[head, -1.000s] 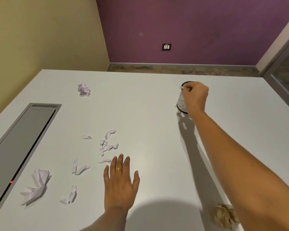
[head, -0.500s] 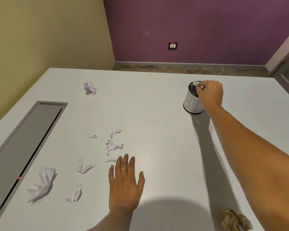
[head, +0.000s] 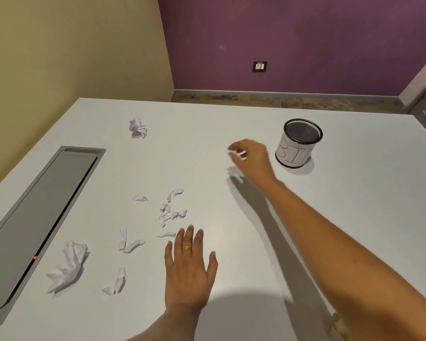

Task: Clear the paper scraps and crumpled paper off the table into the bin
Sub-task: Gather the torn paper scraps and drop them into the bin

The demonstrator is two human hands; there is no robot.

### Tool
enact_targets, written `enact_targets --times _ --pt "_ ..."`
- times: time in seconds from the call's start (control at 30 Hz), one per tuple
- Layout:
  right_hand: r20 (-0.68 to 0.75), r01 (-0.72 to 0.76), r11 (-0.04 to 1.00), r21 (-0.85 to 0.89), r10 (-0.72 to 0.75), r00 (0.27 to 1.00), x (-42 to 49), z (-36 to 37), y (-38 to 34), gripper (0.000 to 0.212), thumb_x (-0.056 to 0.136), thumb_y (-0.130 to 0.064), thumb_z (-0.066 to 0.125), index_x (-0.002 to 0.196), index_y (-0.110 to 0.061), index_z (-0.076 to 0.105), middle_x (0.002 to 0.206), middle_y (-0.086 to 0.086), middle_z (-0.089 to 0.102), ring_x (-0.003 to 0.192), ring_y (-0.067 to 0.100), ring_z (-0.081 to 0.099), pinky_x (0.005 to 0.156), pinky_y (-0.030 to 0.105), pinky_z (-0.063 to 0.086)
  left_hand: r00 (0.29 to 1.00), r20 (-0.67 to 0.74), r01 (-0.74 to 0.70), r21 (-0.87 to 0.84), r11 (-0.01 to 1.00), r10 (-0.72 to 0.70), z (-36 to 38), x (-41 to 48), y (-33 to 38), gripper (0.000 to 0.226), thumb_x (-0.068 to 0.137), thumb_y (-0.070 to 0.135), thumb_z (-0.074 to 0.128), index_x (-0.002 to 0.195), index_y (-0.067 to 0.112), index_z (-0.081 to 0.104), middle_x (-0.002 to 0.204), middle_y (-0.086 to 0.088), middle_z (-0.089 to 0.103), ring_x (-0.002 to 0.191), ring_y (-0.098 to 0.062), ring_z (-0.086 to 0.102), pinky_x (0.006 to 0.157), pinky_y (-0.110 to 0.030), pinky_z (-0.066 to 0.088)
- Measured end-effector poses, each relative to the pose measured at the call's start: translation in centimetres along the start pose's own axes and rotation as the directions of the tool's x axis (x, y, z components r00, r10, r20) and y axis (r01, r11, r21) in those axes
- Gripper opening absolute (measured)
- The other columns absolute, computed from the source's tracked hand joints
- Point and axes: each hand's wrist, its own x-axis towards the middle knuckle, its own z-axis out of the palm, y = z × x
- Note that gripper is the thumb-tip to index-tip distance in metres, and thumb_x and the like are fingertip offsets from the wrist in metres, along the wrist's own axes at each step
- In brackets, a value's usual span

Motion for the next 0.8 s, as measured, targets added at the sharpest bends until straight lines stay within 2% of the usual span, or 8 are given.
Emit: enact_targets --times 0.1,0.2,0.3,0.4,0.5,0.6,0.7,0.8 --pt "0.295 -0.006 0.996 0.085 -0.02 0.955 -1.6 3.1 -1.3 0.03 0.081 -0.01 0.07 0.11 -0.003 0.065 0.114 0.015 0.064 0.103 0.026 0.061 0.086 0.026 0.051 1.0 -0.005 -0.001 0.0 1.0 0.001 0.1 0.0 0.0 0.056 0.083 0.041 0.027 0.121 0.014 0.059 0.13 -0.007 0.059 0.124 -0.026 0.053 0.1 -0.05 0.042" --pt "0.545 -0.008 0.993 0.114 -0.056 0.836 -3.0 5.6 -2.2 0.05 0.077 -0.018 0.075 0.123 -0.008 0.057 0.132 0.011 0.054 0.121 0.023 0.052 0.09 0.005 0.039 1.0 -0.006 0.004 0.005 1.0 -0.004 0.1 0.1 0.1 0.055 0.083 0.041 0.028 0.12 0.014 0.06 0.128 -0.007 0.06 0.122 -0.026 0.054 0.099 -0.051 0.043" --pt "0.705 0.151 0.989 -0.007 -0.102 0.702 -3.7 7.5 -2.4 0.069 0.077 -0.026 0.075 0.137 -0.016 0.042 0.151 0.008 0.032 0.14 0.02 0.029 0.112 0.025 0.022 1.0 -0.005 0.008 0.024 1.0 -0.008 0.2 0.1 0.0 0.055 0.082 0.041 0.029 0.118 0.015 0.061 0.127 -0.007 0.062 0.121 -0.026 0.055 0.098 -0.05 0.044" --pt "0.764 0.155 0.988 -0.019 -0.085 0.639 -4.2 8.7 -2.4 0.076 0.077 -0.024 0.074 0.141 -0.02 0.035 0.157 0.006 0.019 0.143 0.021 0.021 0.115 0.033 0.019 1.0 -0.003 0.006 0.036 0.999 -0.006 0.2 0.2 -0.1 0.054 0.082 0.041 0.03 0.118 0.015 0.061 0.126 -0.007 0.062 0.119 -0.026 0.057 0.097 -0.049 0.045" --pt "0.76 0.167 0.986 -0.025 -0.09 0.644 -4.7 9.5 -2.3 0.071 0.08 -0.019 0.072 0.141 -0.018 0.036 0.156 0.006 0.02 0.143 0.021 0.022 0.116 0.033 0.019 1.0 -0.002 0.007 0.043 0.999 -0.007 0.2 0.2 0.0 0.054 0.082 0.041 0.03 0.116 0.015 0.062 0.124 -0.008 0.064 0.117 -0.026 0.058 0.095 -0.05 0.046" --pt "0.704 0.186 0.982 -0.031 -0.111 0.702 -5.0 10.0 -2.1 0.055 0.084 -0.015 0.066 0.135 -0.014 0.046 0.151 0.008 0.034 0.139 0.022 0.031 0.115 0.034 0.025 1.0 -0.008 0.005 0.043 0.999 -0.005 0.3 0.2 -0.1 0.053 0.082 0.041 0.03 0.116 0.015 0.062 0.123 -0.007 0.064 0.117 -0.026 0.058 0.095 -0.05 0.046" --pt "0.613 0.2 0.979 -0.031 -0.139 0.778 -5.4 9.9 -1.8 0.036 0.087 -0.013 0.061 0.122 -0.009 0.059 0.138 0.01 0.051 0.128 0.024 0.045 0.107 0.035 0.036 1.0 -0.016 0.004 0.034 0.999 -0.003 0.4 0.3 -0.2 0.053 0.083 0.041 0.03 0.117 0.015 0.061 0.125 -0.007 0.063 0.119 -0.026 0.057 0.096 -0.05 0.046" --pt "0.544 0.242 0.969 -0.045 -0.179 0.819 -5.7 9.5 -1.6 0.022 0.089 -0.01 0.058 0.107 -0.002 0.067 0.117 0.012 0.065 0.112 0.026 0.054 0.093 0.032 0.043 1.0 -0.022 0.006 0.027 1.0 -0.005 0.5 0.2 -0.2 0.054 0.083 0.041 0.029 0.119 0.015 0.06 0.127 -0.008 0.062 0.121 -0.027 0.055 0.098 -0.05 0.044"
